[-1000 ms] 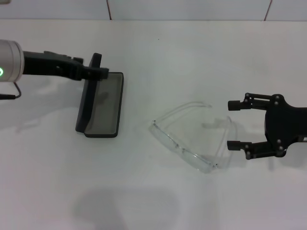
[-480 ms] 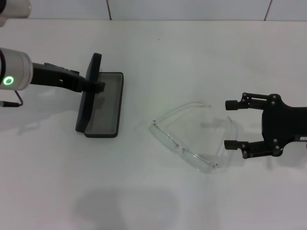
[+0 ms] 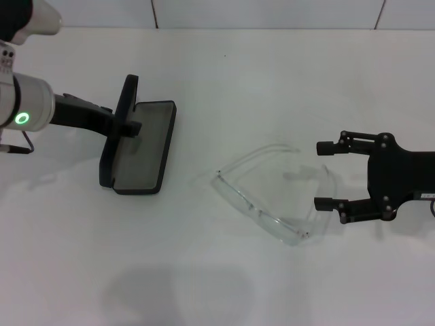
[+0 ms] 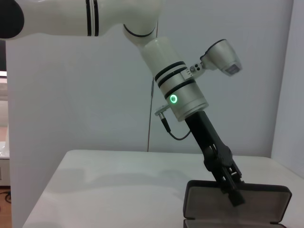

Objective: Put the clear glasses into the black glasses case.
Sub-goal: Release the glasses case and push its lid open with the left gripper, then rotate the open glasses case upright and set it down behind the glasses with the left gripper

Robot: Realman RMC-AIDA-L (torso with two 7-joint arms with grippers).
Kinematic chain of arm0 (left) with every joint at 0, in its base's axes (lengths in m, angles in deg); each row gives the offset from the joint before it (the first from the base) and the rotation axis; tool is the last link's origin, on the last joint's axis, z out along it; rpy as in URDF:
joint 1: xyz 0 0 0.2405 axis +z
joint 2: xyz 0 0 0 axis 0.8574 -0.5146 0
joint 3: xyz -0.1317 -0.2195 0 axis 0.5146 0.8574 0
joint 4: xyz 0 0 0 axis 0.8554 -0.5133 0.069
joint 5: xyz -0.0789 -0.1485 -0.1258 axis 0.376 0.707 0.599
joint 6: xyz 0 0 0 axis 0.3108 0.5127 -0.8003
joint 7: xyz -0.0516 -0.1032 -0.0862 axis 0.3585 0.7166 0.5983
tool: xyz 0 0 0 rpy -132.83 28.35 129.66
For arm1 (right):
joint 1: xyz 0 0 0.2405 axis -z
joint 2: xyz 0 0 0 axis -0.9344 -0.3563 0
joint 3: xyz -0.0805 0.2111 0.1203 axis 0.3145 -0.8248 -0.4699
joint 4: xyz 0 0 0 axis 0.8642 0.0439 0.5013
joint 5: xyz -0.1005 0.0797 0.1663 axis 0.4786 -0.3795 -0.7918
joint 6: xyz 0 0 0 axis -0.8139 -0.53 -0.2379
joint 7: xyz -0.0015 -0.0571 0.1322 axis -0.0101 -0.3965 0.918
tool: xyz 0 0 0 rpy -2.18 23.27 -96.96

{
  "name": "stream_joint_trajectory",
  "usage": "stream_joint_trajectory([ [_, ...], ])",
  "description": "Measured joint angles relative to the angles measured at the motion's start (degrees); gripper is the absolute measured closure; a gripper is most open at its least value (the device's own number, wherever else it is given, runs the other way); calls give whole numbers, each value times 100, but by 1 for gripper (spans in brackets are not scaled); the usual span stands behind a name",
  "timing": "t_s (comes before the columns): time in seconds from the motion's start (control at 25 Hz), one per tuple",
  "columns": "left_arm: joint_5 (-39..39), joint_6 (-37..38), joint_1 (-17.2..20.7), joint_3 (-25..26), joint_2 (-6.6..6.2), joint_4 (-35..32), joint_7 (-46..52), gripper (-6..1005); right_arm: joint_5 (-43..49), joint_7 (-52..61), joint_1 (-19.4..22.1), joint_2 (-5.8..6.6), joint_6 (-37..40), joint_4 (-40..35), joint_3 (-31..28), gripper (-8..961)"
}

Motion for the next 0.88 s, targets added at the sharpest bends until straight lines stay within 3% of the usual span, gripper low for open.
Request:
stream_joint_trajectory([
  [0.24,-17,-3,-62,-29,-20,46,22,323,0,0,-12,-3,0,0,0,171],
  [0.68,-20,-28,-157,23,-50,46,-546,775,0,-9,-16,-37,3,-12,0,180],
  [0.88,216,-371,-282,-18,-15,94,-1574,793,6,-42,28,-102,22,-71,9,184],
])
